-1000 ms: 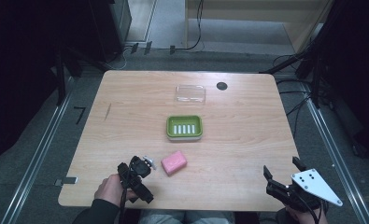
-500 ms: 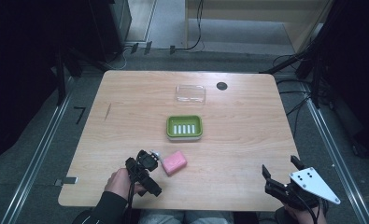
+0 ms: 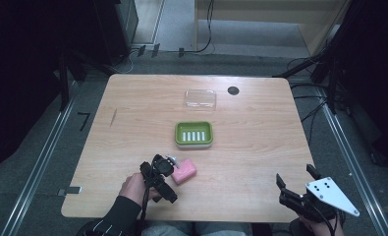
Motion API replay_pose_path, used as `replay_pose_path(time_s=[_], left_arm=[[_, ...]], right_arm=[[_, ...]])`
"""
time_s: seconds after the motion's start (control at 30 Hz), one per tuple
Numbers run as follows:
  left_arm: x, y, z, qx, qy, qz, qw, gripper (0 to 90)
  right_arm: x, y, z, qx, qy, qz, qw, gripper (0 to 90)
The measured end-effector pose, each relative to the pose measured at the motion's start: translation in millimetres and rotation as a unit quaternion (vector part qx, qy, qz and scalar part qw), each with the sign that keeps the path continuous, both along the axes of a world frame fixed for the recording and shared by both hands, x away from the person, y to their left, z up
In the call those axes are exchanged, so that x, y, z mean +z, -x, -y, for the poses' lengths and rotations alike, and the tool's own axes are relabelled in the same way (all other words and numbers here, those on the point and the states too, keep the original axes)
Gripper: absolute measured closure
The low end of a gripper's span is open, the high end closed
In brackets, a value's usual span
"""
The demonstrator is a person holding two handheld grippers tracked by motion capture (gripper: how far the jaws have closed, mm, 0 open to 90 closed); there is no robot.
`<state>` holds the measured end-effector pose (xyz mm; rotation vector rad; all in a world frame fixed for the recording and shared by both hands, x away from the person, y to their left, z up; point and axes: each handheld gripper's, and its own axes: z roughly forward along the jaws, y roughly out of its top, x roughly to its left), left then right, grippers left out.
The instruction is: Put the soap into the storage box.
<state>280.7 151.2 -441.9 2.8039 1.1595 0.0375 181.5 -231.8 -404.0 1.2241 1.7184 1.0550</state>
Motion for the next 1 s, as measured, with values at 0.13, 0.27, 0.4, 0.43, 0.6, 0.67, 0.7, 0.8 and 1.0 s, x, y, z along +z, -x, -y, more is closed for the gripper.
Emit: replay_pose_path(time_s=[0.13,0.27,0.4,0.43,0.6,0.67,0.7,0.8,1.0], left_arm=[[-0.3,-4.9,4.1,-0.001,0.005,0.002,1.0,0.6],[0.0,-10.6,5.8,-0.002,0.009,0.002,1.0,0.6],[-1.0,-18.1,9.8,-0.003,0.016,-0.002,0.9999,0.6],[-1.1,-19.5,10.9,-0.006,0.013,-0.002,0.9999,0.6],[-3.9,-25.1,18.7,-0.014,0.011,-0.003,0.9998,0.7],[-5.3,-27.6,21.5,-0.015,0.008,-0.005,0.9998,0.7],[-5.3,-27.6,21.5,-0.015,0.008,-0.005,0.9998,0.7],[-7.7,-32.9,26.7,-0.017,0.009,-0.006,0.9998,0.8],[-10.2,-39.4,34.2,-0.023,0.009,-0.003,0.9997,1.2]], right_arm=[[0.0,0.9,0.7,-0.003,-0.002,0.0,1.0,13.5],[-0.2,0.4,0.6,-0.001,0.001,0.001,1.0,13.5],[-0.1,0.7,0.7,-0.003,-0.002,0.0,1.0,13.5],[0.0,0.7,0.7,-0.003,-0.001,0.0,1.0,13.5],[0.0,0.4,0.8,0.0,0.001,0.002,1.0,13.5],[0.0,0.6,0.8,-0.001,0.0,0.001,1.0,13.5],[-0.1,0.6,0.8,-0.002,-0.002,0.0,1.0,13.5],[0.0,0.9,1.2,-0.002,-0.002,0.001,1.0,13.5],[0.0,0.8,1.2,-0.003,-0.002,0.001,1.0,13.5]])
